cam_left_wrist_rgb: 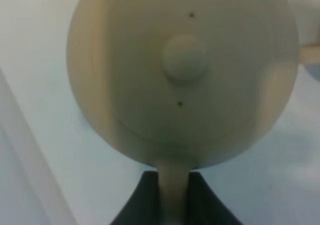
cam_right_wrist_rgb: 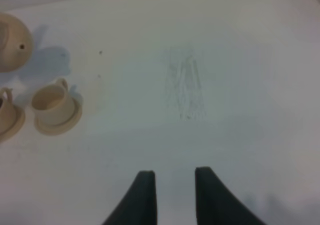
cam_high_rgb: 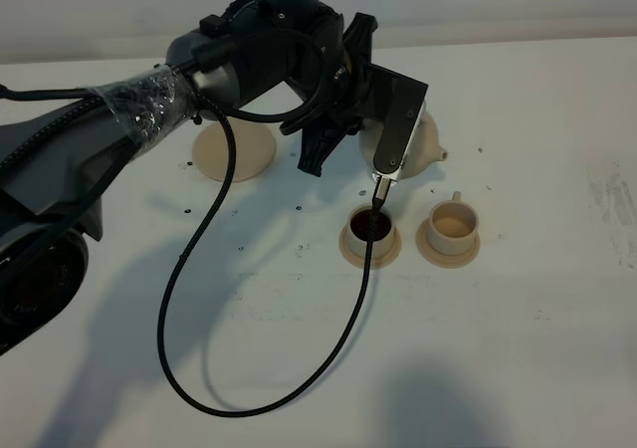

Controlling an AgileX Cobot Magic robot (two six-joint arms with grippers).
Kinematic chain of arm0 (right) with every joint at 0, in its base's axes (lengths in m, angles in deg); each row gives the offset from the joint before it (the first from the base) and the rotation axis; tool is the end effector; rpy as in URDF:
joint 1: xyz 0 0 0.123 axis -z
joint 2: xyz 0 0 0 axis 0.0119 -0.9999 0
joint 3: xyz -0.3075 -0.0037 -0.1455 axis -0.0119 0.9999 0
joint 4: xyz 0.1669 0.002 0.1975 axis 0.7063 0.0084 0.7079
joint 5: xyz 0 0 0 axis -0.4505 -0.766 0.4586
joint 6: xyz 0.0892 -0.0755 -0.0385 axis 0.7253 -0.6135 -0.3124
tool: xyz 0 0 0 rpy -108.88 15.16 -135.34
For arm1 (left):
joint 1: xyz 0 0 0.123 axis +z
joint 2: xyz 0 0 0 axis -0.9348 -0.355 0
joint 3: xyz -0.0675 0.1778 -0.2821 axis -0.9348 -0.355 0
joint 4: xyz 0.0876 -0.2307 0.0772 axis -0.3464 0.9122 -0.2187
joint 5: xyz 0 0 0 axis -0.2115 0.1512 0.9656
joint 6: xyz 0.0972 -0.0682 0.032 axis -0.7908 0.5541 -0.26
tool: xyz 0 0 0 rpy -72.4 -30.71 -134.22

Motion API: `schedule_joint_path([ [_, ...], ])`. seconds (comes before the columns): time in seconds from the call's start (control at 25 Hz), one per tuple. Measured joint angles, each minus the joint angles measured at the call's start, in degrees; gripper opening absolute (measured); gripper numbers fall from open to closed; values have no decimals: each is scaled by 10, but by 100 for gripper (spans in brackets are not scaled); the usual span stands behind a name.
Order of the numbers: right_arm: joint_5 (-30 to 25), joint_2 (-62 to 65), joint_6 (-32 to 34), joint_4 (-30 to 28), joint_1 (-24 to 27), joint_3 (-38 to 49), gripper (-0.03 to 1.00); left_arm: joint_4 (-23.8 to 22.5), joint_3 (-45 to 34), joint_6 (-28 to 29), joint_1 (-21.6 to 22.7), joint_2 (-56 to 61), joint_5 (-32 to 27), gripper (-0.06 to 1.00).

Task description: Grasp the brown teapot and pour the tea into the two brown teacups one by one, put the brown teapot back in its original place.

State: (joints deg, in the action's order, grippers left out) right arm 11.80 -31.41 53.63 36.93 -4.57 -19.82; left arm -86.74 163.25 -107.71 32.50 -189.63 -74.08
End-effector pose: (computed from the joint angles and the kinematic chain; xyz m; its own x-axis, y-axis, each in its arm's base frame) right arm -0.0260 -0.0091 0.2612 -0.4704 0.0751 -0.8793 0.0121 0.9968 0.0787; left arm 0.4543 -0.3299 0.2289 0.4446 0.8939 -0.0579 0.7436 -0.3323 0.5802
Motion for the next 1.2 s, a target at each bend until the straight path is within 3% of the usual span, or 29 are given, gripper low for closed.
schedule_joint_path([
  [0.64,0,0,0,0,0,0,22,-4,1,-51,-19,0,11,1],
  [1.2,0,0,0,0,0,0,22,-47,1,-96,-28,0,-7,1],
])
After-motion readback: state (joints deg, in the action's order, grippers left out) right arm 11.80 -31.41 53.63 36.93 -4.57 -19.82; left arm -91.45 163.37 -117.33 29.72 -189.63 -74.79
